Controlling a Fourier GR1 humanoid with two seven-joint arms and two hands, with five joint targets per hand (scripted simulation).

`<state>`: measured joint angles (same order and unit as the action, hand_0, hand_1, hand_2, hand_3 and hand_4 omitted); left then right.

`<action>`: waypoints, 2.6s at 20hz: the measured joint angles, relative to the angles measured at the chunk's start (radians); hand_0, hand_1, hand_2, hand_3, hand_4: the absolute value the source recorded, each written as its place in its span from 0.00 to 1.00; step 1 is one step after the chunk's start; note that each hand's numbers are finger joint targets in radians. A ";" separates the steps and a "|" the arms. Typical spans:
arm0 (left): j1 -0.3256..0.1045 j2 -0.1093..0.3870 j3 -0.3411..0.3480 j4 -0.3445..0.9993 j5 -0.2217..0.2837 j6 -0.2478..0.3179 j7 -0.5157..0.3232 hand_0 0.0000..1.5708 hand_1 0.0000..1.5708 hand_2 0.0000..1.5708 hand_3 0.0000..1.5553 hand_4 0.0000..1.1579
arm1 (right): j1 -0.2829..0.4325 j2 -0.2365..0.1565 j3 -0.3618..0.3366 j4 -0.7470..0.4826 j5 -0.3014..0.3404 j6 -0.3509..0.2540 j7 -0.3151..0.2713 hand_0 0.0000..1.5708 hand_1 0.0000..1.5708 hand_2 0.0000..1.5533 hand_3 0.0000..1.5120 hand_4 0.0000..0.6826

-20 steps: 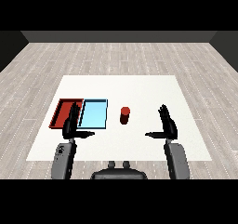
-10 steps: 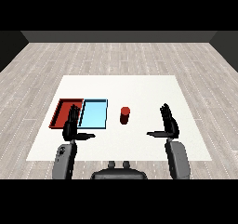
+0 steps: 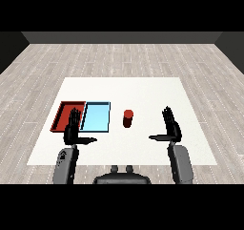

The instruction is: Pick the red can and put it in the red box

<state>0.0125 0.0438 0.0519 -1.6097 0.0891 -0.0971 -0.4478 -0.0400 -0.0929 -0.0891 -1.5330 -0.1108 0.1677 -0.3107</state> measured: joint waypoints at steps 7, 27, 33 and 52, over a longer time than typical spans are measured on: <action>0.011 0.001 0.013 -0.017 0.015 -0.004 -0.003 0.00 0.00 0.00 0.00 0.00 | -0.109 0.002 -0.004 0.095 0.013 -0.018 0.025 0.00 0.00 0.00 0.00 0.00; -0.027 0.000 0.019 -0.006 0.017 0.016 0.017 0.00 0.00 0.00 0.00 0.00 | -0.267 0.086 0.088 0.422 -0.082 -0.106 -0.067 0.00 0.00 0.00 0.00 0.00; 0.015 -0.009 0.002 -0.047 0.013 0.015 0.017 0.00 0.00 0.00 0.00 0.00 | -0.302 0.091 0.167 0.496 -0.153 -0.167 -0.103 0.00 0.00 0.00 0.00 0.00; 0.014 0.001 0.017 -0.023 0.045 -0.024 -0.013 0.00 0.00 0.00 0.00 0.00 | -0.451 0.093 0.306 0.739 -0.346 -0.225 -0.215 0.00 0.00 0.00 0.00 0.00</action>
<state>0.0268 0.0450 0.0686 -1.6329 0.1338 -0.1209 -0.4608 -0.4908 0.0000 0.2166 -0.7944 -0.4566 -0.0577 -0.5255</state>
